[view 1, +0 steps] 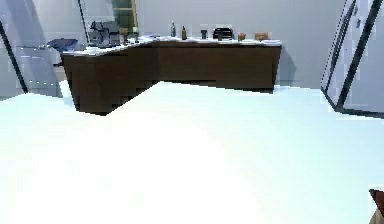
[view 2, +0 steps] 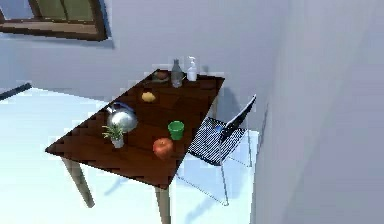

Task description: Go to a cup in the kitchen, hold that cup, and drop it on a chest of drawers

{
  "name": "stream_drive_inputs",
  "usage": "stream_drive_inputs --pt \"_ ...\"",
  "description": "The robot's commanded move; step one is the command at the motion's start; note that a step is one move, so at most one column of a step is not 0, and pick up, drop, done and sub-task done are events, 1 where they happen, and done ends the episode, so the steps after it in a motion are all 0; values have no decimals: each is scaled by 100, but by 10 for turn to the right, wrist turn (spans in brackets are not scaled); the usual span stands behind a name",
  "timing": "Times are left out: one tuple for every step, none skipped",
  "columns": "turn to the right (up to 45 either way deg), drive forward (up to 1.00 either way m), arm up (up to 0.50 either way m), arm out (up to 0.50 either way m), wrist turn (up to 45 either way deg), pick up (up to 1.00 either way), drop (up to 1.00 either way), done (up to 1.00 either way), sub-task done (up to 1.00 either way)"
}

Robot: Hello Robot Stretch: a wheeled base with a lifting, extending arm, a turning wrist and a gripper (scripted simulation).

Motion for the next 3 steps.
stream_drive_inputs --pt "450 0 0 0 0 0 0 0 0" --pt "450 0 0 0 0 0 0 0 0" --pt "60 0 0 0 0 0 0 0 0"
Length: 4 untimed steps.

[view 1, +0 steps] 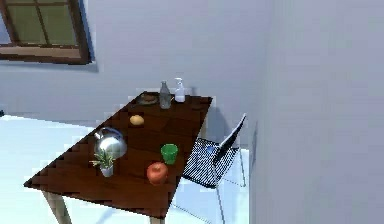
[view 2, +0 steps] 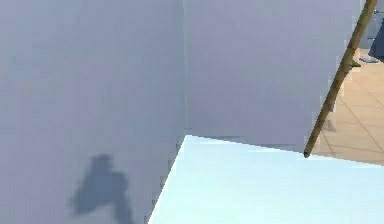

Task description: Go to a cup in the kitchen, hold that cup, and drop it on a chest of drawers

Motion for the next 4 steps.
stream_drive_inputs --pt "0 25 0 0 0 0 0 0 0" --pt "-450 0 0 0 0 0 0 0 0" --pt "-450 0 0 0 0 0 0 0 0" --pt "-90 0 0 0 0 0 0 0 0"
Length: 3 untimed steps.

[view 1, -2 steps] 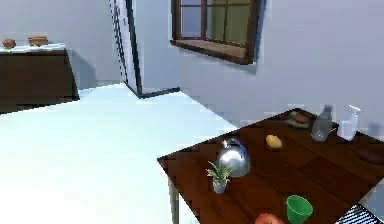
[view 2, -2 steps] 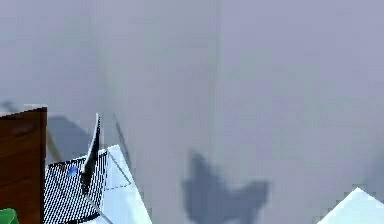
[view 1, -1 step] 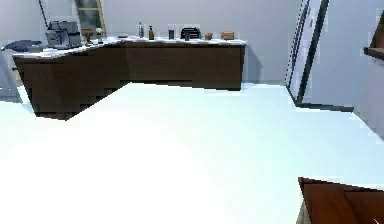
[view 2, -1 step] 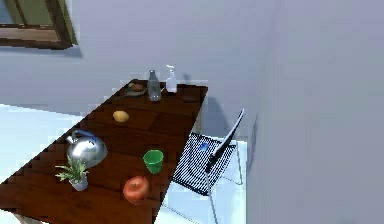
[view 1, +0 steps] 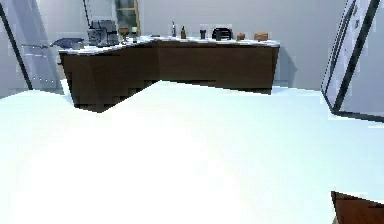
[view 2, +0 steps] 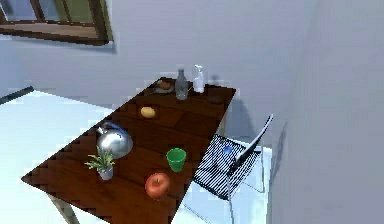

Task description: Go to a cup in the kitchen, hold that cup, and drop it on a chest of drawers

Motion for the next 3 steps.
stream_drive_inputs --pt "0 0 50 0 0 0 0 0 0" --pt "0 0 32 0 0 0 0 0 0" --pt "0 0 0 40 0 0 0 0 0"
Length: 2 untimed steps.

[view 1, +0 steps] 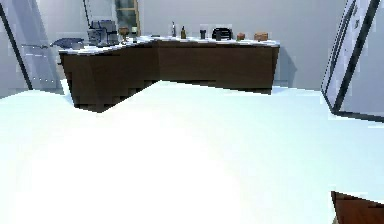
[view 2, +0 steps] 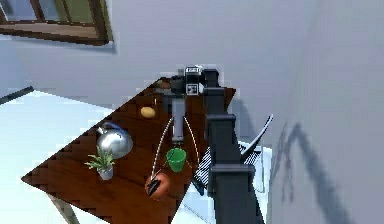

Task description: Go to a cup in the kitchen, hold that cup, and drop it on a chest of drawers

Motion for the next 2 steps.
stream_drive_inputs --pt "0 0 0 0 450 0 0 0 0" --pt "0 0 0 0 450 0 0 0 0"
